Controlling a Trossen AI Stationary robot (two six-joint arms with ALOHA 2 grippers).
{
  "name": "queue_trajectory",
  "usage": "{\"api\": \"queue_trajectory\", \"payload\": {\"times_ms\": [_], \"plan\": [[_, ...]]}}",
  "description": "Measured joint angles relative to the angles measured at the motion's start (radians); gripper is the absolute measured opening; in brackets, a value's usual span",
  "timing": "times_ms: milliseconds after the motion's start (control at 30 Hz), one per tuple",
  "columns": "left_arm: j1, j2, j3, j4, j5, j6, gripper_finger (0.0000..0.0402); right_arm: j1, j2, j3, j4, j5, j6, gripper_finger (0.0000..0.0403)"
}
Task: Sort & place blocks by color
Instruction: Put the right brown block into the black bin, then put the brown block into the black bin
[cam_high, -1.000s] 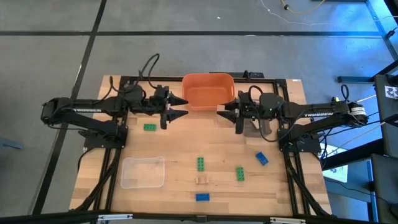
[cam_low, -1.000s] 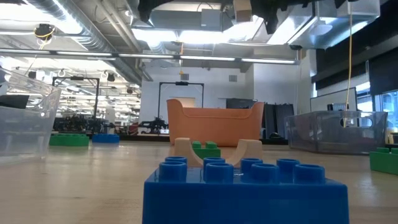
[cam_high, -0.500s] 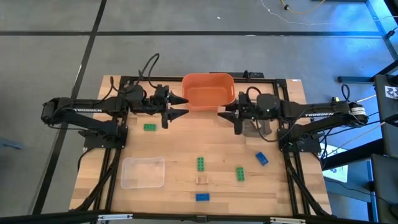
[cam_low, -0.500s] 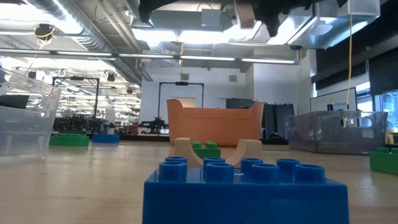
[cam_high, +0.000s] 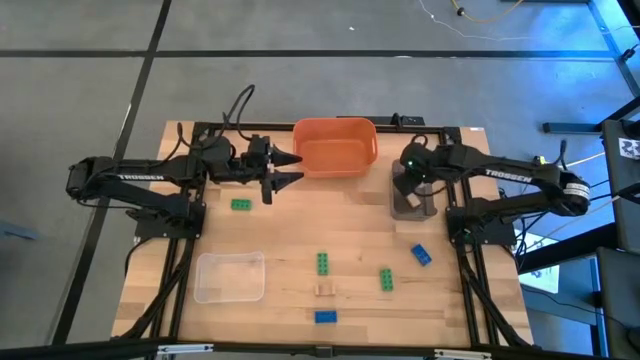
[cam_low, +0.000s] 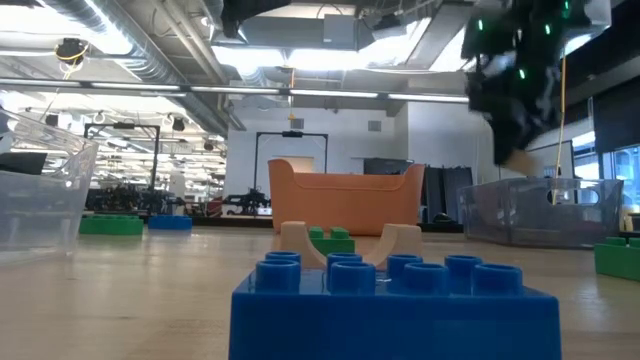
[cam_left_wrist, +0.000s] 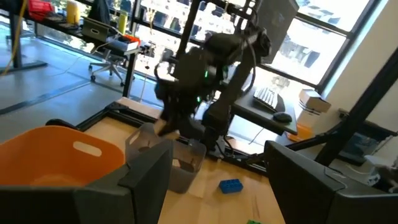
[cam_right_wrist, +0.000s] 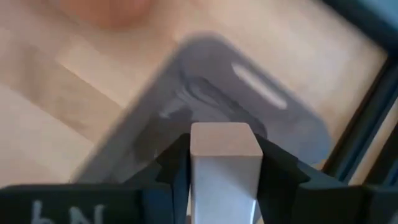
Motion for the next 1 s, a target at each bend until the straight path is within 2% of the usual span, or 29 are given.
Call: {"api": "queue_trajectory", "payload": {"times_ms": [233,500,767,867,1000], "plan": [[0.000,0.000,0.000,0.000,-0.023,0.000,0.0244,-0.071,0.000,-0.199,0.224,-0.067,0.140,0.0130],[0.000,0.000,0.000,-0.001,-0.023,0.000,0.0244,-0.089,0.000,-0.247,0.259,-0.051,0.198,0.0132],[0.000,0.000,0.000,-0.001,-0.024,0.001,0.0244,-0.089,0.000,-0.222,0.228,-0.041,0.189,0.0258],[0.000,0.000,0.000,-0.001,-0.024,0.001,0.0244,-0.089,0.000,-0.161,0.171,-0.042,0.128,0.0281],[0.000,0.000,0.000,-0.002,-0.023,0.001,0.0244,-0.089,-0.019,-0.051,0.126,-0.080,0.027,0.0288]]}}
